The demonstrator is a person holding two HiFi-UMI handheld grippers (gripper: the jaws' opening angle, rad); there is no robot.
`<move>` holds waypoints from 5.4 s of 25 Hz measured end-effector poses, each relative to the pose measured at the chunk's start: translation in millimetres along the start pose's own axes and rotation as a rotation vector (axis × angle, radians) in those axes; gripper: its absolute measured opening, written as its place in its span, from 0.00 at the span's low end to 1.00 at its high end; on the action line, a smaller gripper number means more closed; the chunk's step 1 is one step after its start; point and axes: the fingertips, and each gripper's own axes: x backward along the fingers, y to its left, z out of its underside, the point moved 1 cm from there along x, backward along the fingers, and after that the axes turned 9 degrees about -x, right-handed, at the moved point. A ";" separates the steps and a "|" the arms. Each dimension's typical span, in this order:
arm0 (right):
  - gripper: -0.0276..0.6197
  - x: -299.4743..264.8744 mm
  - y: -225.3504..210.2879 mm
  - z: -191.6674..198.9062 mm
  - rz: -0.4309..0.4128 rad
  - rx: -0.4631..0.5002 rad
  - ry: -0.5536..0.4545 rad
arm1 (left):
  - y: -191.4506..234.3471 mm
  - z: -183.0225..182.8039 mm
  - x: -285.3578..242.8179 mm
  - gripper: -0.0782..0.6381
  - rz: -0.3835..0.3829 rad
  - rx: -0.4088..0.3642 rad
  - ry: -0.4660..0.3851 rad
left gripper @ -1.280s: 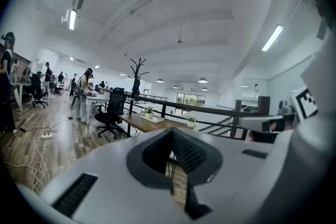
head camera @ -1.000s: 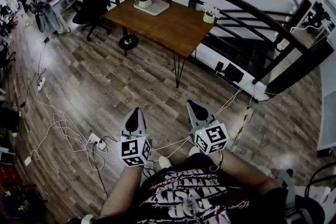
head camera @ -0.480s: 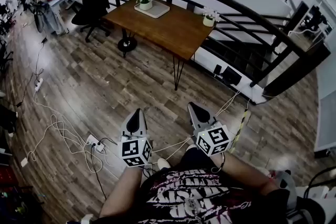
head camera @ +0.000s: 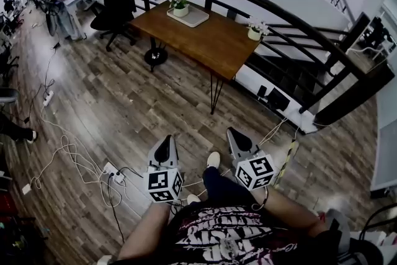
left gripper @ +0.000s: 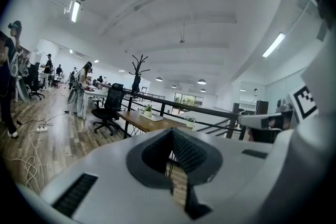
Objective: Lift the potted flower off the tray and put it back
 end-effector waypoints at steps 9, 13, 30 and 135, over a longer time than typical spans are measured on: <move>0.04 -52.7 -2.5 15.8 -0.041 -0.036 0.027 | 42.3 13.9 -20.0 0.12 -0.066 -0.001 0.042; 0.04 -82.5 -11.2 16.4 -0.053 -0.050 0.037 | 54.3 20.8 -41.2 0.12 -0.075 -0.002 0.069; 0.04 -269.1 -126.9 -48.9 -0.123 -0.052 0.058 | 125.2 -27.7 -231.4 0.12 -0.207 0.009 0.091; 0.04 -908.8 -424.6 -106.6 0.206 -0.227 0.157 | 356.9 28.8 -1081.6 0.66 0.381 -0.281 0.400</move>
